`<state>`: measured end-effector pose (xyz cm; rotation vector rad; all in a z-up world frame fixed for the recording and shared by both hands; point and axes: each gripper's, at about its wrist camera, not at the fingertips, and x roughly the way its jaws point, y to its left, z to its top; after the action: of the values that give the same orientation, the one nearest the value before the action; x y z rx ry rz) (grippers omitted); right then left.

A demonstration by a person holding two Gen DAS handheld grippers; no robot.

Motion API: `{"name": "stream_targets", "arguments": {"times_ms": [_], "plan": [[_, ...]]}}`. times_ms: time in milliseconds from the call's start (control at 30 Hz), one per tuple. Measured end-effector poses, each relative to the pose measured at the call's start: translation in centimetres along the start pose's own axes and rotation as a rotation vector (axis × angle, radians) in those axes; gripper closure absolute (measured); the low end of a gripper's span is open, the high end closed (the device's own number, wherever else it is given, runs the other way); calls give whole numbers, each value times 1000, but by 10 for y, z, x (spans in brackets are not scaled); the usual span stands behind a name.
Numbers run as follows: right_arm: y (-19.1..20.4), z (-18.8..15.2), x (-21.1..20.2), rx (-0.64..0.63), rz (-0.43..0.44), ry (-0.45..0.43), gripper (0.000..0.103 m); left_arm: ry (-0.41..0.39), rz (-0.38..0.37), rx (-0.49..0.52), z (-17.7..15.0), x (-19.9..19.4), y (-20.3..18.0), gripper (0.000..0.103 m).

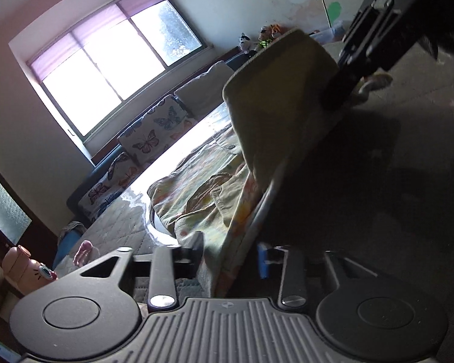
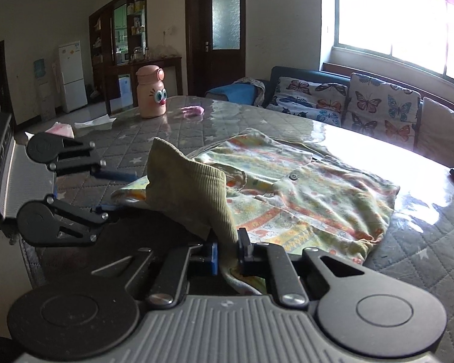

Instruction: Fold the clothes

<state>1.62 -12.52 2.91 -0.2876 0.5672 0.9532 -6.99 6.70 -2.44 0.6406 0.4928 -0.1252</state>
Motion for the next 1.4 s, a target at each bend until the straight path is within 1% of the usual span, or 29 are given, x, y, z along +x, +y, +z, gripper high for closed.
{"name": "stream_targets", "arguments": {"times_ms": [33,67,100,167,267,333,467,567,667,800,900,1000,1133,1200,1400], "plan": [[0,-1,-1,1,-1,-2,93,-2,-3,-6,0,-1,1,81],[0,-1,-3,1,-2,-4,93,-4,-6,-12,0,-3,2,88],[0,-1,-4,2,-3,-5,93,-7,-9,-17,0,-4,3,92],[0,-1,-8,3,-4,-10,93,-27,-11,-18,4,-12,5,95],[3,1,-23,0,7,-24,93,-49,-30,-29,9,-28,8,96],[4,1,-33,3,22,-27,93,-60,-57,-30,13,-41,10,97],[11,-1,-67,6,56,-20,94,-68,-138,-18,19,-76,8,96],[22,-4,-97,-20,81,-10,94,-68,-199,-16,23,-99,8,96],[27,-3,-106,-28,89,0,94,-70,-222,-26,27,-106,9,96],[24,2,-104,-30,85,2,95,-73,-215,-30,33,-96,18,96],[14,13,-96,-33,77,-10,95,-80,-207,-42,40,-92,22,96],[3,26,-86,-36,68,-18,95,-82,-194,-63,50,-75,33,96],[-17,49,-66,-60,49,-10,95,-77,-178,-94,62,-47,52,96],[-28,61,-52,-66,43,4,95,-61,-179,-117,67,-29,62,96],[-61,86,0,-69,4,55,95,12,-187,-166,79,38,83,96]]}}
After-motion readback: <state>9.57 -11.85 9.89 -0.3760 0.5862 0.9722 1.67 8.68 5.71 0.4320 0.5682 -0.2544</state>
